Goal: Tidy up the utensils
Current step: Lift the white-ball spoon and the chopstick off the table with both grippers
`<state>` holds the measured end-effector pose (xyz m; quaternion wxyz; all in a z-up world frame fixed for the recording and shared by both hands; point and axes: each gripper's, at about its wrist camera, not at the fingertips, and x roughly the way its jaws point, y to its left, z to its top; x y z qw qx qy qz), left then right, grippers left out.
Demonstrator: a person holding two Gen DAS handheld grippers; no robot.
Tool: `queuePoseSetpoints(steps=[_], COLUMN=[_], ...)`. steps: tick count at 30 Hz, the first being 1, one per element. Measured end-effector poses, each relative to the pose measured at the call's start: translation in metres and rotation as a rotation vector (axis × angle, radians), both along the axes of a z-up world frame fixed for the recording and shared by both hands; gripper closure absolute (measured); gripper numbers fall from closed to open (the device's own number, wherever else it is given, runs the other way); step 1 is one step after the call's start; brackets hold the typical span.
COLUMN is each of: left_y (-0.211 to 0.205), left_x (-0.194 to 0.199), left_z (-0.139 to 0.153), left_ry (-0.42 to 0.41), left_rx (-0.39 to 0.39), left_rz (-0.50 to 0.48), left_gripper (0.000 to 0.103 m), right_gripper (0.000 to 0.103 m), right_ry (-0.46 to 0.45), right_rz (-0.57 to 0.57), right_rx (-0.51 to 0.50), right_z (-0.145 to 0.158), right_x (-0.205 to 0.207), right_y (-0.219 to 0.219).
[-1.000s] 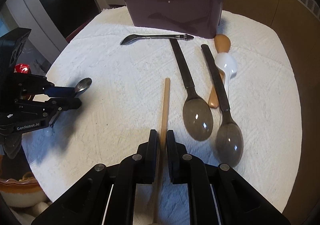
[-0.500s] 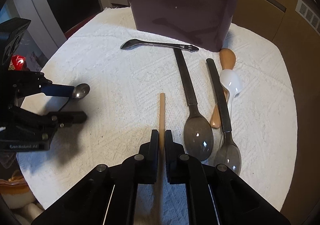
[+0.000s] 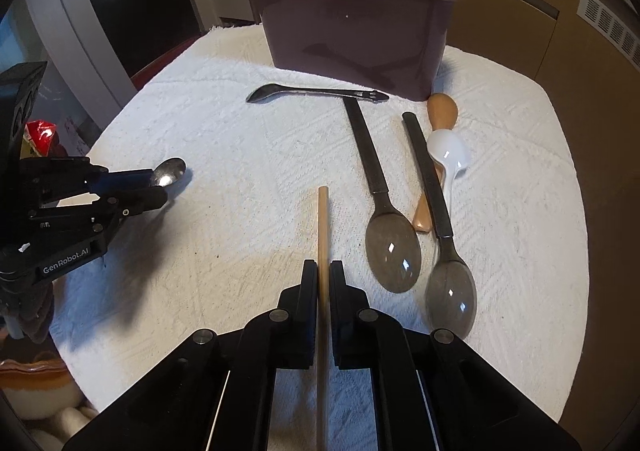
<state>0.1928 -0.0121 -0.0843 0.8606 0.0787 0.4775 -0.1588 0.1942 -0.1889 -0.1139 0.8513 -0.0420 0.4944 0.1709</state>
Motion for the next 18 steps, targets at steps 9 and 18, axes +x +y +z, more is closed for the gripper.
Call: queuePoseSetpoints(steps=[9,18], left_y=[0.008,0.007], left_x=[-0.043,-0.01], left_z=[0.132,0.132], left_ry=[-0.321,-0.223], left_rx=[-0.13,-0.126], left_rz=[-0.012,-0.023], left_gripper=[0.103,0.099], right_gripper=[0.097,0.097], right_ry=[-0.266,-0.305], right_rz=[-0.089,-0.069], right_rx=[0.079,0.092], right_z=[0.105,0.143], right_x=[-0.041,-0.027], right_y=[-0.03,-0.03])
